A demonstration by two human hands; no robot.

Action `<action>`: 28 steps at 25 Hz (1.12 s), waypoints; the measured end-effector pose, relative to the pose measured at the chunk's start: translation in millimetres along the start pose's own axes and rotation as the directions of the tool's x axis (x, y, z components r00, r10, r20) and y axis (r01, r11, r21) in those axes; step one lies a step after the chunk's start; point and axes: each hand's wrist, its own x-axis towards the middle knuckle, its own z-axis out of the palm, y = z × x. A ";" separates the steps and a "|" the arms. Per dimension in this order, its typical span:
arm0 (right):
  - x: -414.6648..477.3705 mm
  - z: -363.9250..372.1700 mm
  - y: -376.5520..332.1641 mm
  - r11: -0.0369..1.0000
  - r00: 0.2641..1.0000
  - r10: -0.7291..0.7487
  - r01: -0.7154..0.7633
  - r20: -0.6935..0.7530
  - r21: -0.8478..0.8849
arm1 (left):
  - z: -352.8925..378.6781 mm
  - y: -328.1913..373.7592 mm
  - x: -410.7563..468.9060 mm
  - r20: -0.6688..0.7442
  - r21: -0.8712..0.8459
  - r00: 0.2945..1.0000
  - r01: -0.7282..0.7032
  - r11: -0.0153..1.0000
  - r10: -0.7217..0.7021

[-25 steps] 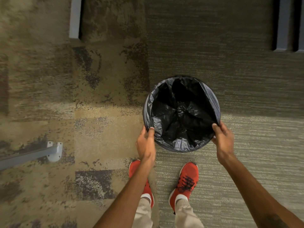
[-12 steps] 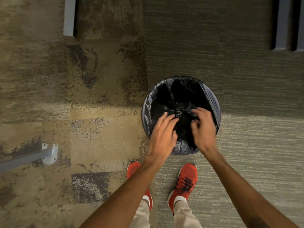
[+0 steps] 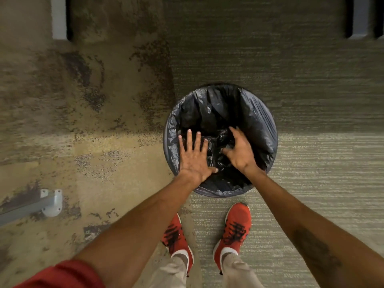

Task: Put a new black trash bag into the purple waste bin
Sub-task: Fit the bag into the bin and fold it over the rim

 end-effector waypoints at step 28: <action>-39.7 97.6 -226.4 0.629 0.982 0.154 -0.186 0.114 0.755 | -1.1 -267.8 -117.5 0.191 -0.957 0.642 -0.045 -0.286 -0.743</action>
